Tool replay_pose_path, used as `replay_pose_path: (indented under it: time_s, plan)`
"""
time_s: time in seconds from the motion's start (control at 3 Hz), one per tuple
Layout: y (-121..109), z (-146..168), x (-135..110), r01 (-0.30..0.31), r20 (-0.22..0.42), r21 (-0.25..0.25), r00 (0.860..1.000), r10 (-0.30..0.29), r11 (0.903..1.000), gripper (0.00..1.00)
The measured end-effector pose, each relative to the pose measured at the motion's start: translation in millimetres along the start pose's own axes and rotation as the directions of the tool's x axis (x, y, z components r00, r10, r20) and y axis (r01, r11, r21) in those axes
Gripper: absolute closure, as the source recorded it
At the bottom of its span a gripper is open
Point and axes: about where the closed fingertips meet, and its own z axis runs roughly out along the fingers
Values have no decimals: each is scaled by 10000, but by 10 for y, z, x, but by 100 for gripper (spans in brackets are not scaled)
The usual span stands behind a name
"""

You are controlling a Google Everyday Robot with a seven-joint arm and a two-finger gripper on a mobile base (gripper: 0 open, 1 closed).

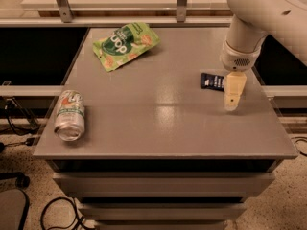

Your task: Move rxbar blueberry near 7up can

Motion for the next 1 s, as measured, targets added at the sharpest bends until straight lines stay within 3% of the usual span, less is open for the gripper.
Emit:
replay_pose_path:
  time_s: [0.33, 0.67, 1.0]
  plan:
    - [62, 133, -10, 123, -38, -292, 9999, -124, 9995, 0]
    - [101, 216, -11, 222, -106, -494, 9997, -227, 9985, 17]
    - [97, 187, -11, 226, -110, -502, 9997, -232, 9985, 41]
